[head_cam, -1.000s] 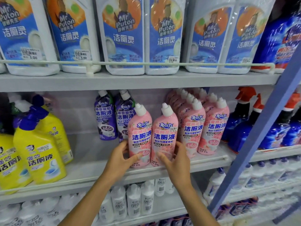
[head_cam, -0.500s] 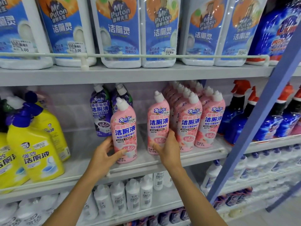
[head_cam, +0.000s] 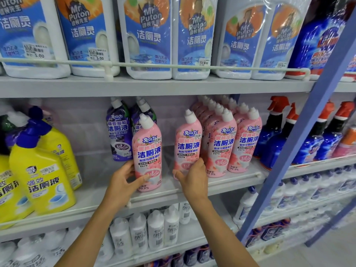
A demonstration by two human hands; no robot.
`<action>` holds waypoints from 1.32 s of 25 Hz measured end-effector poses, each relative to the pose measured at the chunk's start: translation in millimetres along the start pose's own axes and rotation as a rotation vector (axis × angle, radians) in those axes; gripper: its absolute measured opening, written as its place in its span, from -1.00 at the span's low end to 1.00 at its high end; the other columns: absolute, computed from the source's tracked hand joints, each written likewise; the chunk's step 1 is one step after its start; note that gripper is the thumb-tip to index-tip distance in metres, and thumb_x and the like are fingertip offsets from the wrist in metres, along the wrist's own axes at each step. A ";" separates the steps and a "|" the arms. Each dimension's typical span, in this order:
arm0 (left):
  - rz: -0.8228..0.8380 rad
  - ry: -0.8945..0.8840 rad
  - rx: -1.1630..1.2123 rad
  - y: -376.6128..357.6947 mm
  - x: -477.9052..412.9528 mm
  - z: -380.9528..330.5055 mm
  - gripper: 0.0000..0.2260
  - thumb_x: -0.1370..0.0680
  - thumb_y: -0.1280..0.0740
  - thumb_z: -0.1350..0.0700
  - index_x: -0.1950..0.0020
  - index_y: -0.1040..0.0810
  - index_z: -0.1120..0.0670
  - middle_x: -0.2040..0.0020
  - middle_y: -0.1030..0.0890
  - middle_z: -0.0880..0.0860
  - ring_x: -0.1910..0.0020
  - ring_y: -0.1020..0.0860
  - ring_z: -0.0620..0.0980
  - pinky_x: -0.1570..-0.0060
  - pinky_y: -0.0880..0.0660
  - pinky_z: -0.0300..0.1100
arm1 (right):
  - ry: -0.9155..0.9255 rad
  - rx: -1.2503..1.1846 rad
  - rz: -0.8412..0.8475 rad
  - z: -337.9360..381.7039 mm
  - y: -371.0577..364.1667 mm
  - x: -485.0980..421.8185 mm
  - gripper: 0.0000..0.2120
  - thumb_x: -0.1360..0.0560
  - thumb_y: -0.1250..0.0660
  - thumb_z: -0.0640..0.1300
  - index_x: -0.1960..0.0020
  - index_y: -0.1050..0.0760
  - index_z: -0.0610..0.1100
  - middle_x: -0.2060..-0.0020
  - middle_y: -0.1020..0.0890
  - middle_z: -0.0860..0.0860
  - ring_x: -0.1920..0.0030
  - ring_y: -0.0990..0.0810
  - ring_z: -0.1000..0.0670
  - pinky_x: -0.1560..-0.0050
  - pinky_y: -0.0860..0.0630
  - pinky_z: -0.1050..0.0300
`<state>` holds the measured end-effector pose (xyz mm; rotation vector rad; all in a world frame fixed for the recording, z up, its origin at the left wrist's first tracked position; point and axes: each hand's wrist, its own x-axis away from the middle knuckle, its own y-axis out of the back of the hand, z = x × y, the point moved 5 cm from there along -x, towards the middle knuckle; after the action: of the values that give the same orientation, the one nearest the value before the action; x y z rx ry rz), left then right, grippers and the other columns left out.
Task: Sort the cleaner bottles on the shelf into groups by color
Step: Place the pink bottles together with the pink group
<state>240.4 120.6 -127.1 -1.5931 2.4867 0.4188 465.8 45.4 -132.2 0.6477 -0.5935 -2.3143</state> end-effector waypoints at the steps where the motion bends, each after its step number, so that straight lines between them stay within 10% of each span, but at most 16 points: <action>1: 0.001 -0.001 -0.006 -0.3 -0.2 -0.2 -0.56 -0.47 -0.54 0.17 -0.32 -0.55 -0.02 -0.16 -0.70 -0.09 -0.16 -0.67 -0.06 -0.12 -0.62 -0.06 | -0.009 0.008 -0.019 1.9 -2.4 0.6 -0.38 -0.38 -0.60 0.02 -0.22 -0.31 -0.17 -0.13 -0.53 -0.11 -0.10 -0.58 -0.16 -0.09 -0.55 -0.08; 17: -0.032 0.019 -0.040 1.9 -0.3 3.7 -0.54 -0.44 -0.54 0.16 -0.31 -0.55 -0.02 -0.11 -0.71 -0.17 -0.10 -0.68 -0.14 0.02 -0.62 -0.30 | -0.133 -0.151 0.084 8.1 -64.6 -95.0 -0.38 -0.38 -0.56 -0.11 -0.26 -0.27 -0.19 -0.22 -0.49 -0.15 -0.17 -0.57 -0.22 -0.19 -0.56 -0.17; 23: -0.041 0.033 -0.028 2.0 -3.3 10.4 -0.58 -0.43 -0.54 0.22 -0.25 -0.57 -0.03 -0.09 -0.72 -0.14 -0.08 -0.69 -0.12 0.00 -0.61 -0.31 | 0.026 -0.046 -0.009 4.3 -82.1 -127.1 -0.66 -0.52 -0.32 0.09 -0.22 -0.39 -0.04 -0.12 -0.51 -0.12 -0.07 -0.49 -0.07 -0.01 -0.47 0.14; 27: -0.049 0.035 -0.021 1.7 -5.0 13.4 -0.57 -0.42 -0.54 0.25 -0.24 -0.58 -0.01 -0.10 -0.72 -0.10 -0.08 -0.69 -0.08 -0.03 -0.61 -0.27 | -0.097 -0.384 -0.109 -24.6 -117.0 -150.9 -0.63 -0.54 -0.16 0.19 -0.16 -0.54 0.00 -0.06 -0.65 -0.07 -0.04 -0.63 -0.17 0.07 -0.56 0.00; 33: -0.045 0.040 -0.029 1.5 -5.3 12.0 -0.57 -0.42 -0.54 0.26 -0.24 -0.58 0.01 -0.08 -0.73 -0.11 -0.07 -0.70 -0.09 0.01 -0.62 -0.29 | 0.008 -0.009 -0.021 4.4 -90.3 -132.9 -0.53 -0.53 -0.35 0.04 -0.33 -0.33 -0.16 -0.21 -0.51 -0.18 -0.18 -0.51 -0.17 -0.20 -0.47 -0.14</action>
<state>241.0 129.5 -136.7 -1.6809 2.4801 0.4232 509.4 199.9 -141.1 0.6620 -0.5753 -2.3315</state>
